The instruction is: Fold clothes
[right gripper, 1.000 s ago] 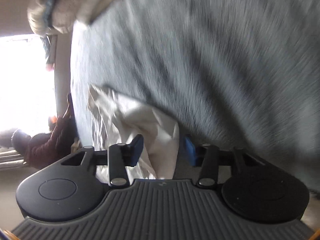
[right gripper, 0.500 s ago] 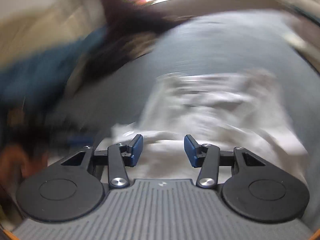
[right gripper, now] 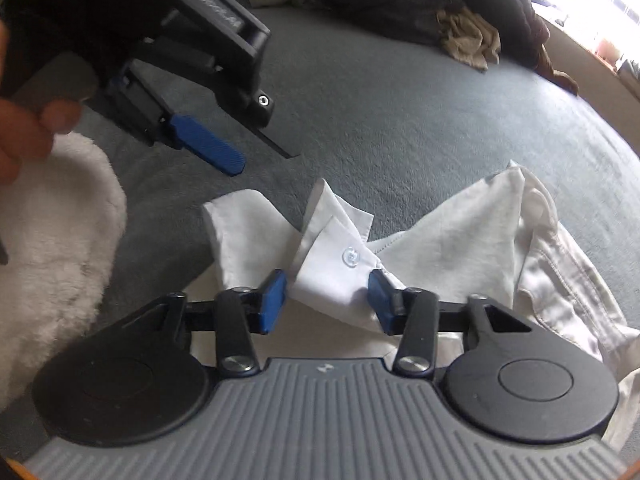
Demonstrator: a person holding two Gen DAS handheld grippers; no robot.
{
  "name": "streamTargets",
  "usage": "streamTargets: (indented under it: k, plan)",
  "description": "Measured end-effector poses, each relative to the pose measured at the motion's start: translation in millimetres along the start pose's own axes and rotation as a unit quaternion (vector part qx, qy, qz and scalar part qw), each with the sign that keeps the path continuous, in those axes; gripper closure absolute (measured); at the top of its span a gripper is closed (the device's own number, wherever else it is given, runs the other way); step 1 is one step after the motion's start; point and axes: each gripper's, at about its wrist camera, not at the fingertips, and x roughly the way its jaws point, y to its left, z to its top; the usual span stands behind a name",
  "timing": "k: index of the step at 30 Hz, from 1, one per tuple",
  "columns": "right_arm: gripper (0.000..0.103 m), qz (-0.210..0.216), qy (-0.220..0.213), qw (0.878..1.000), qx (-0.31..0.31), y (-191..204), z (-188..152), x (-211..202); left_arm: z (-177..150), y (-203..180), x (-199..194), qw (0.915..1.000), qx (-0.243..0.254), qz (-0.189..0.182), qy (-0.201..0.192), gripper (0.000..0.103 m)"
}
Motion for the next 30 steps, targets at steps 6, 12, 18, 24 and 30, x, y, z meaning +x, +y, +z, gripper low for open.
streamTargets:
  k: [6, 12, 18, 24, 30]
  plan:
    - [0.099, 0.021, -0.039, 0.984, 0.172, -59.4, -3.3, -6.1, 8.2, 1.8, 22.1, 0.9996, 0.001, -0.028, 0.004, 0.053]
    - [0.096, 0.067, -0.064, 0.923, 0.373, -128.0, -25.5, -0.1, 17.5, 3.3, 38.9, 0.9984, 0.009, -0.050, 0.026, 0.052]
    - [0.069, 0.089, -0.120, 0.868, 0.473, -152.4, -48.1, -8.1, 17.4, -1.2, 50.0, 0.9956, 0.028, -0.074, 0.049, 0.051]
    - [0.054, 0.091, -0.107, 0.877, 0.460, -157.8, -61.4, -11.9, 8.7, -5.1, 57.3, 0.9921, 0.055, -0.084, 0.075, 0.050]
    - [0.054, 0.102, -0.054, 0.923, 0.367, -138.3, -44.0, 11.2, 2.7, -22.5, 66.1, 0.9903, 0.112, -0.056, 0.059, 0.057]
